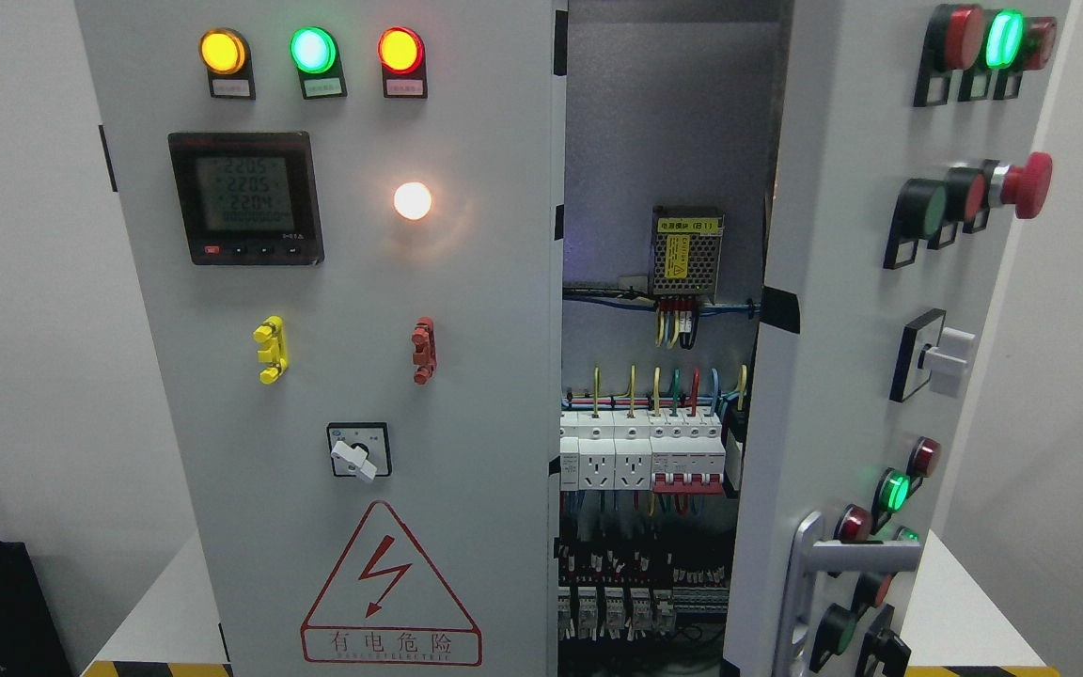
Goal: Open door with both hands
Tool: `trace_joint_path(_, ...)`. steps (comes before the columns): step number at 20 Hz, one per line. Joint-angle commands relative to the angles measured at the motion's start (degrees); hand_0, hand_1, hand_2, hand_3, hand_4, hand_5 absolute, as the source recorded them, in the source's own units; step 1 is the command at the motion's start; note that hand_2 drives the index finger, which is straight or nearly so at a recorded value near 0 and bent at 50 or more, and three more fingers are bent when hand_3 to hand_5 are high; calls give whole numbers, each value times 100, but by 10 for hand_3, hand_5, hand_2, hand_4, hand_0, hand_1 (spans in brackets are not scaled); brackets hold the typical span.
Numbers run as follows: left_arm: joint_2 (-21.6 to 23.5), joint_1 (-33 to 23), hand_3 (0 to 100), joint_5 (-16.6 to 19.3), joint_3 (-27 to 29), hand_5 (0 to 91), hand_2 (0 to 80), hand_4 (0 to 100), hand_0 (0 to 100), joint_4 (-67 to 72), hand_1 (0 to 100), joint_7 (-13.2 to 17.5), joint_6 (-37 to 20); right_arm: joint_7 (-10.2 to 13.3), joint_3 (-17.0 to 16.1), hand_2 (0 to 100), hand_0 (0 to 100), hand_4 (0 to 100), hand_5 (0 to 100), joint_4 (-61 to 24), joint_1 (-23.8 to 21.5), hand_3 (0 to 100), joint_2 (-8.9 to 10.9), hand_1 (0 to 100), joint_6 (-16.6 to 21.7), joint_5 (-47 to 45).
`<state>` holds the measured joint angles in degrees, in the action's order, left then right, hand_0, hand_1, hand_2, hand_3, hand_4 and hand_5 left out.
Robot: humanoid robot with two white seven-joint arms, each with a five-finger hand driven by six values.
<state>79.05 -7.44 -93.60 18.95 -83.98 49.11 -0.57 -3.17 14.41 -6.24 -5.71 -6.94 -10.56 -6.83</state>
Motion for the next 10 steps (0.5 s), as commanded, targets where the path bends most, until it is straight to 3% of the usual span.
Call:
trace_joint_path(1,639,3130,0,25,-4273,0,0,0,120,-751,389,2,4,1,0,0,120,0,0,0,0,0,0,389,1,-2)
trace_joint_path(7,-328,4951,0,1008,-6181,0,0,0,120,-901,389,2,48,1,0,0,120,0,0,0,0,0,0,389,1,-2)
trace_joint_path(10,-636,6407,0,1054,-7944,0,0,0,120,-787,389,-6,40,1,0,0,120,0,0,0,0,0,0,389,1,7)
